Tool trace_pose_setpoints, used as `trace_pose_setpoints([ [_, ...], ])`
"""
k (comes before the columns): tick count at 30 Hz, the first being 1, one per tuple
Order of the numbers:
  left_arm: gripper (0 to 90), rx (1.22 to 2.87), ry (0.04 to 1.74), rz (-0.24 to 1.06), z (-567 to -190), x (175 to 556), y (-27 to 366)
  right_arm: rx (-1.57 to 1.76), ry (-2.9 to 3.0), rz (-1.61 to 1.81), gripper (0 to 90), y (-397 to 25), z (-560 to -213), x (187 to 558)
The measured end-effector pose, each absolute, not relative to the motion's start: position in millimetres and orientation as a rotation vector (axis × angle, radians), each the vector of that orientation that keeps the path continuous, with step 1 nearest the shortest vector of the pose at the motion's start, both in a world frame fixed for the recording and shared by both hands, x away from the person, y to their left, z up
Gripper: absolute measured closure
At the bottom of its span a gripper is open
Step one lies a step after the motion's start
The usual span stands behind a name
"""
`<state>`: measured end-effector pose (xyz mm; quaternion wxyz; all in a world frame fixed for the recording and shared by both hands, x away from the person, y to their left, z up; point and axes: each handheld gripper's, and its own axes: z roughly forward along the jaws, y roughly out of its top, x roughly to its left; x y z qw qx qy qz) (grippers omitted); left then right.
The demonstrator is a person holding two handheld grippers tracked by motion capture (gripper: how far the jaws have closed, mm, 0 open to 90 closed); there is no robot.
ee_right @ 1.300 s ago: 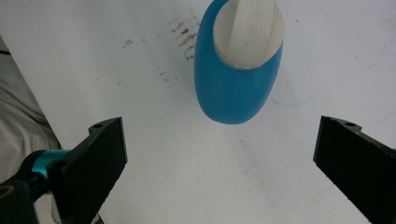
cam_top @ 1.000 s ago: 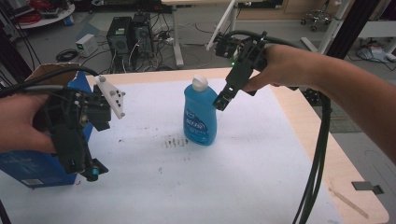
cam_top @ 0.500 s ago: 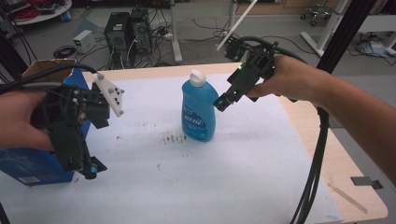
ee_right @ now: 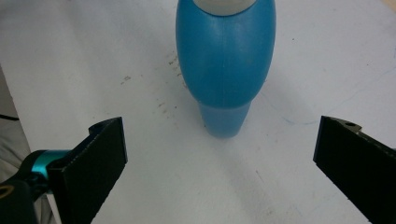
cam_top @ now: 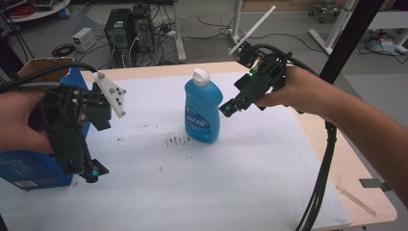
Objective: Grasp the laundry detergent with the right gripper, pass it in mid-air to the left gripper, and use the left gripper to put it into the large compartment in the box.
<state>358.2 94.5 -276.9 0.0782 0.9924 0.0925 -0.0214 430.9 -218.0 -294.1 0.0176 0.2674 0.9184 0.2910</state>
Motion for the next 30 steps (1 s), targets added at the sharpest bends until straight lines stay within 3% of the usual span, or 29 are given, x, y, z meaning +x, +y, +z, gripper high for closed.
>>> trace_pose_setpoints([
  [30,1.7,2.973,0.265,-0.074,-281.9,360.1,88.6,0.878,2.780,1.062,2.1,-229.3,-332.5,423.0],
])
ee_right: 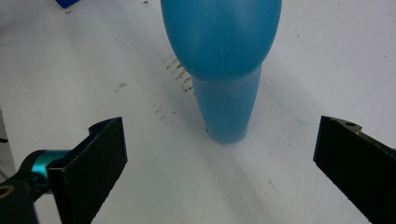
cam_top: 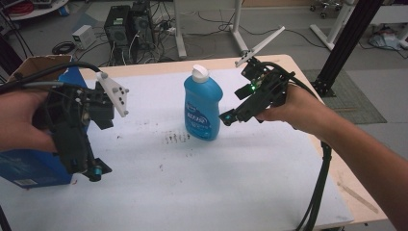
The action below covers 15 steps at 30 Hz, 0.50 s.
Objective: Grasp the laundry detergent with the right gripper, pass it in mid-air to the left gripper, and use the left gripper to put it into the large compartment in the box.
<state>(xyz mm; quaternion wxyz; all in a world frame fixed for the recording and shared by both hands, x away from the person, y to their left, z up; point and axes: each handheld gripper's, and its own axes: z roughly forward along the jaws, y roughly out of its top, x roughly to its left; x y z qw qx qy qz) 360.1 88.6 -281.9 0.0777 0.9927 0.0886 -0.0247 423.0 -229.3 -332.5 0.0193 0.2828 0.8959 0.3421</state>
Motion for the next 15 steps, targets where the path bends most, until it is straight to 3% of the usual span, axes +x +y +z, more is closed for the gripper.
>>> trace_pose_setpoints([
  [15,1.7,2.968,0.273,-0.078,-283.8,361.4,91.3,0.878,2.774,1.086,2.1,-215.7,-349.0,430.5],
])
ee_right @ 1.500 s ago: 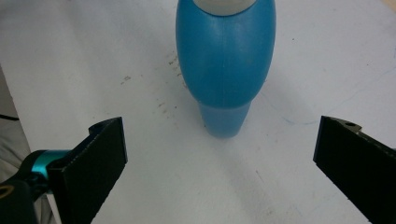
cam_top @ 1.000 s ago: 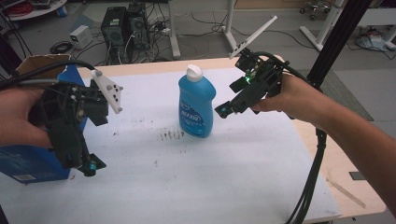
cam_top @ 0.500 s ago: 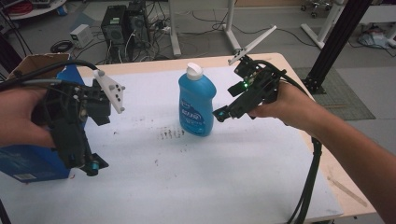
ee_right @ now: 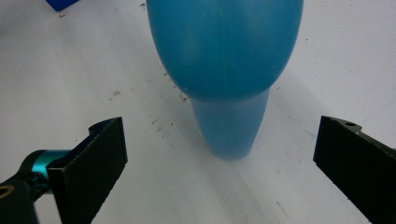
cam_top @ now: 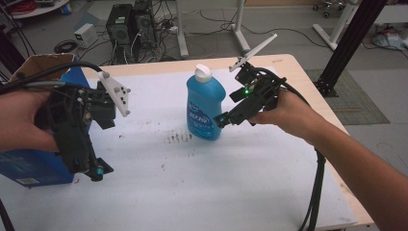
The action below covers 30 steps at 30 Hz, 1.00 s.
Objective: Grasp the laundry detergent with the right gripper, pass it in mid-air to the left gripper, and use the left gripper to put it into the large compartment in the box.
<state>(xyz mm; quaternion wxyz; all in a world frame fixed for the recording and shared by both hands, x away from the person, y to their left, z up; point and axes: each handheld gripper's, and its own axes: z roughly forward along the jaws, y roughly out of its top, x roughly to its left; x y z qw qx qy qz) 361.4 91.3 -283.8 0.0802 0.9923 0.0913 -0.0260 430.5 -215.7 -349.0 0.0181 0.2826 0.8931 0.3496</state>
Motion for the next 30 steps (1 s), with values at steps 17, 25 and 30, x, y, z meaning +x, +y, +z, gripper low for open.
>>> trace_pose_setpoints([
  [17,1.7,2.967,0.279,-0.081,-283.9,361.9,91.7,0.891,2.717,1.170,2.1,-203.9,-364.4,438.0],
  [25,1.7,2.967,0.274,-0.083,-284.5,362.9,91.9,0.884,2.694,1.217,2.1,-200.0,-371.2,439.6],
  [30,1.7,2.967,0.278,-0.083,-284.9,363.3,93.0,0.885,2.672,1.253,2.1,-199.1,-374.3,439.9],
])
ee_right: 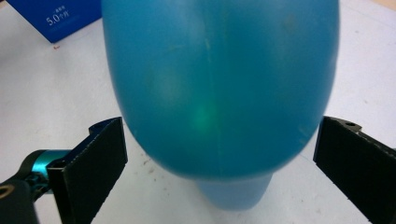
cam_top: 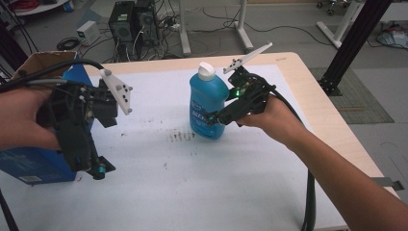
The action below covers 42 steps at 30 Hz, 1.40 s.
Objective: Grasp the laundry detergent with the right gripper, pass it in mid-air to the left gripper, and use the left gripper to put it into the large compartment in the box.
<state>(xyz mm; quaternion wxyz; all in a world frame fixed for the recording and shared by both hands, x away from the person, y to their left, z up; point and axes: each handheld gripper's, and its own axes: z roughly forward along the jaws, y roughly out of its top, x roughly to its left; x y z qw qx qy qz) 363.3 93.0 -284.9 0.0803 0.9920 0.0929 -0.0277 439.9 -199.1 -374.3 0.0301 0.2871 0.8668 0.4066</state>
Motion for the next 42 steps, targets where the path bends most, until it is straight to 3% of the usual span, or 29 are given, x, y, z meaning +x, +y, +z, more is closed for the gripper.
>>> trace_pose_setpoints([
  [29,1.7,2.969,0.276,-0.090,-285.5,363.6,93.8,0.896,2.556,1.388,5.0,-193.6,-396.6,442.6],
  [34,1.7,2.966,0.278,-0.091,-285.8,364.0,93.6,0.884,2.546,1.422,14.2,-195.7,-398.7,443.2],
  [42,1.7,2.965,0.276,-0.093,-285.6,364.0,93.6,0.881,2.518,1.460,17.2,-195.8,-402.3,444.6],
])
